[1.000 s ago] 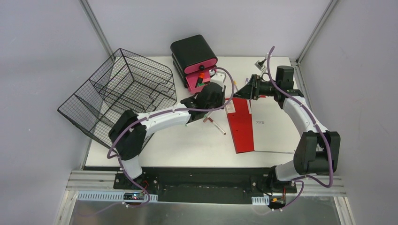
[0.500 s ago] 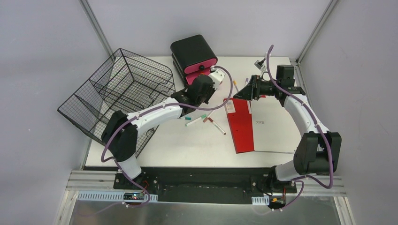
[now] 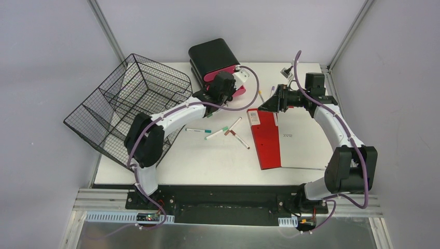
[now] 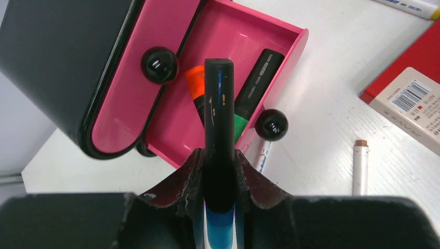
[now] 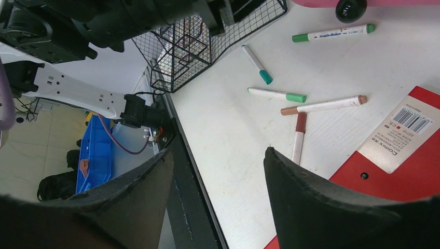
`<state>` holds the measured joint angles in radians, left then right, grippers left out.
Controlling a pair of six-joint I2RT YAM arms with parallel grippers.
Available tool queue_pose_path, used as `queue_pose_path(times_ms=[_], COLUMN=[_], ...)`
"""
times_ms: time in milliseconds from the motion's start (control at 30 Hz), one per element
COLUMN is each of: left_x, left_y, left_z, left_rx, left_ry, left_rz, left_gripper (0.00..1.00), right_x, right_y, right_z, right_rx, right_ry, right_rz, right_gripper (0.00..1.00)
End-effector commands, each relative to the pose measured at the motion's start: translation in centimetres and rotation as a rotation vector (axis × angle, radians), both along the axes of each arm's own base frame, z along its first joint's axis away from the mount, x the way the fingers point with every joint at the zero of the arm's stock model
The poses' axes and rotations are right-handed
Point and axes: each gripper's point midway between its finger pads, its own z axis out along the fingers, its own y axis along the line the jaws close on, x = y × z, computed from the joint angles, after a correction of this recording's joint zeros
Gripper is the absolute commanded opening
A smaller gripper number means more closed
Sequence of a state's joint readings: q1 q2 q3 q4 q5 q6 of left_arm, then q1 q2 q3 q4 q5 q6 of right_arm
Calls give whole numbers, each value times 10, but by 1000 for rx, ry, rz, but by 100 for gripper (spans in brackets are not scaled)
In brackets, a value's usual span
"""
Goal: Organize the desk
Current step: Place the stationery in the drawer.
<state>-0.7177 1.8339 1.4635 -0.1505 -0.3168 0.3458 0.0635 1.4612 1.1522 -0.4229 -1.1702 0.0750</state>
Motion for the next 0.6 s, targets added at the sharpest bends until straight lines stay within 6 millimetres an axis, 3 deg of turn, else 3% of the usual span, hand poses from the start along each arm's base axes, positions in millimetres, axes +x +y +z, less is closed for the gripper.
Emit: queue_pose_path(times_ms=[0, 267, 400, 500, 567], left_x=[27, 55, 62, 68, 71], left_y=[-2, 1, 5, 11, 15], left_z=[20, 12, 9, 11, 12], left_rx=[43, 84, 106, 124, 140], left_ry=[-88, -108, -119, -147, -167], left_rz=[4, 45, 62, 94, 118], left_gripper=[0, 0, 13, 30, 34], right_x=[6, 6, 6, 6, 6], right_y=[1, 1, 1, 1, 1], right_z=[18, 17, 16, 15, 14], right_rx=[2, -3, -4, -5, -5], right_ry=[-91, -95, -88, -85, -80], right_rz=[23, 24, 28, 30, 30], right_gripper=[67, 67, 67, 67, 67])
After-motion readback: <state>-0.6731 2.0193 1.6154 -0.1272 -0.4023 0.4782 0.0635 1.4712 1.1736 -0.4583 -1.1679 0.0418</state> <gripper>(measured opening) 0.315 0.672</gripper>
